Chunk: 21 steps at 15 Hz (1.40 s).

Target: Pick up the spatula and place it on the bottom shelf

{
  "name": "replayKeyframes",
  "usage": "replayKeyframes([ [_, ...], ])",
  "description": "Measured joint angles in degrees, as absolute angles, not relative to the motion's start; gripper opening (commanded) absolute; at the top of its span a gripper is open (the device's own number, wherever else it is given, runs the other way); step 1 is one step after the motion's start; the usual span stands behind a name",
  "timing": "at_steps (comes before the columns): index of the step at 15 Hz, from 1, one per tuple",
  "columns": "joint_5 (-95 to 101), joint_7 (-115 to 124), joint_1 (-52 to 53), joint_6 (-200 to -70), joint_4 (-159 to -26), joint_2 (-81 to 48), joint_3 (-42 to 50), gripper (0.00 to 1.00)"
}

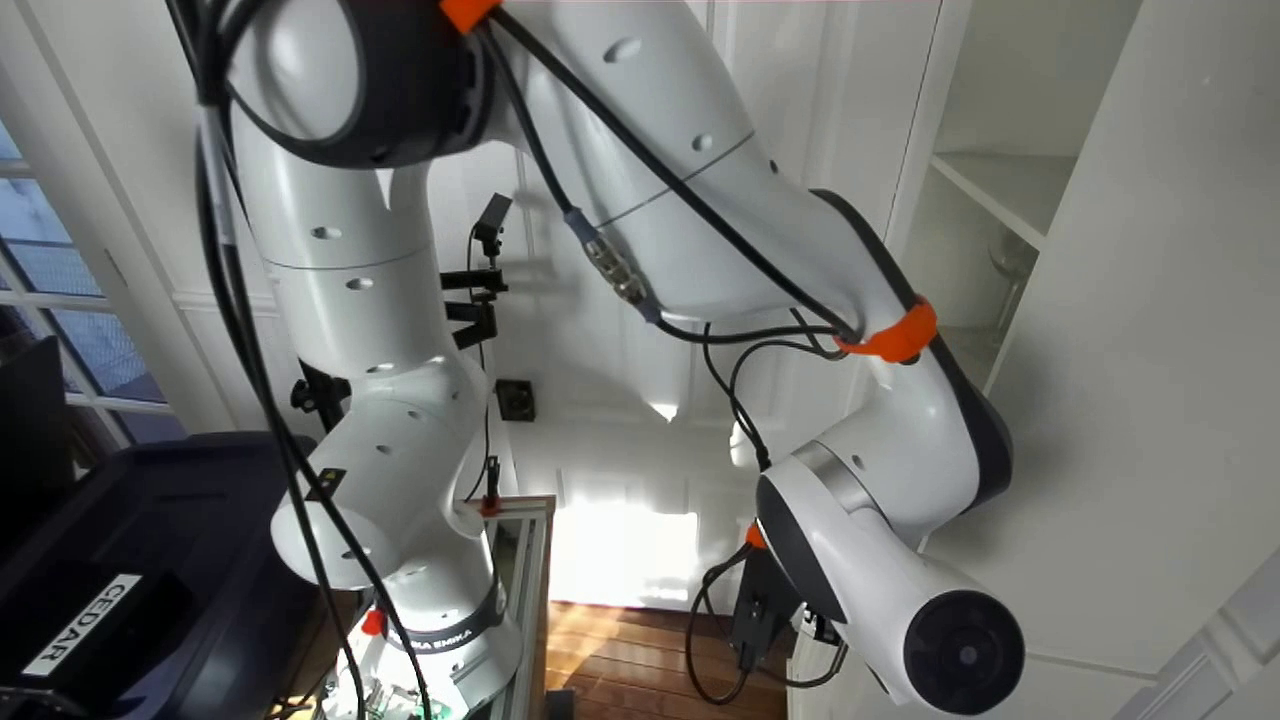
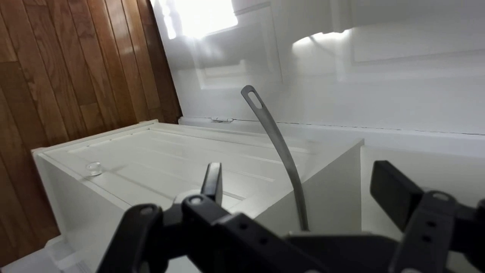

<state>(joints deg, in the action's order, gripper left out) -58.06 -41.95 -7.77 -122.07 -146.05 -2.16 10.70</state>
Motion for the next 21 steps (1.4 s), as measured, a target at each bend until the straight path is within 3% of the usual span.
replayKeyframes([
  [14, -30.00, -23.06, -11.24, -115.02, -152.44, 25.89, 11.22, 1.00],
  [21, -24.36, -19.35, -10.48, -112.34, -152.60, 32.00, 10.05, 1.00],
])
